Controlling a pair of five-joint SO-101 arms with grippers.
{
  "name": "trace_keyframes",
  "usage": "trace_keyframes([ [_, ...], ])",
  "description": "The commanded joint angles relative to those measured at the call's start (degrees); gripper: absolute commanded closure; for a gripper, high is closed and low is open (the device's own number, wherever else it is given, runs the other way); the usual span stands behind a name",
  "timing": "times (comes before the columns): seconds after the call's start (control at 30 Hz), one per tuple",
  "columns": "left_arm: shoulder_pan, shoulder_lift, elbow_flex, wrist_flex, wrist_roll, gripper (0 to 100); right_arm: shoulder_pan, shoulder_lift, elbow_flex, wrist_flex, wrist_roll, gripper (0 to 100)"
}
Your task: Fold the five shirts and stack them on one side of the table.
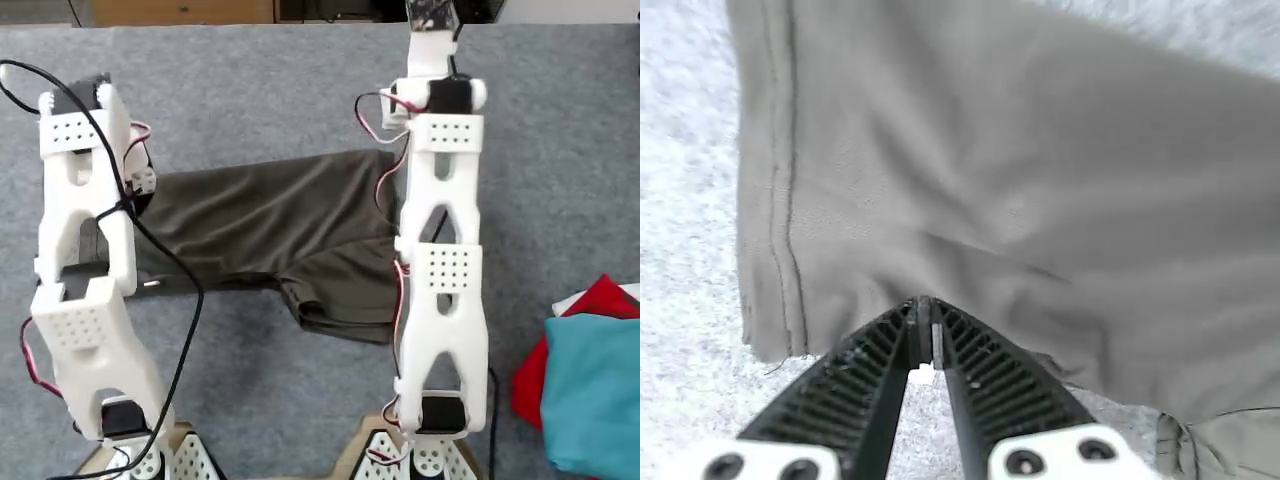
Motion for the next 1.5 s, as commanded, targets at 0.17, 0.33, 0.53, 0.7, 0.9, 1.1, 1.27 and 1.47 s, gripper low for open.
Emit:
trace_keyframes([
  [0.17,1.8,-19.4,9.3,0.7,-1.7,98,1.5,-20.4,-2.3,6.1,22.2,89.0],
  [0.33,2.2,-34.9,17.3,0.5,-1.4,98,1.8,-29.9,4.7,6.2,28.8,89.0],
  [0.53,-1.8,-51.3,27.4,0.5,-0.7,98,1.6,-49.2,34.2,6.1,29.1,88.7],
  [0.7,-6.9,-63.9,36.0,0.5,-0.9,98,-2.1,-68.8,65.5,5.9,34.8,88.7],
  [0.9,-10.4,-77.3,46.0,0.4,-3.3,98,-8.7,-90.0,95.7,3.9,41.3,88.7],
  [1.1,-13.5,-85.8,53.5,0.2,-6.7,98,-12.2,-105.3,116.4,-3.8,46.6,88.6],
  [1.27,-15.1,-92.4,59.1,0.2,-7.0,98,-17.1,-113.5,129.5,-4.0,50.6,88.6],
  [1.47,-15.6,-101.0,64.8,0.2,-9.5,98,-22.7,-117.3,144.7,-6.9,50.6,88.5],
])
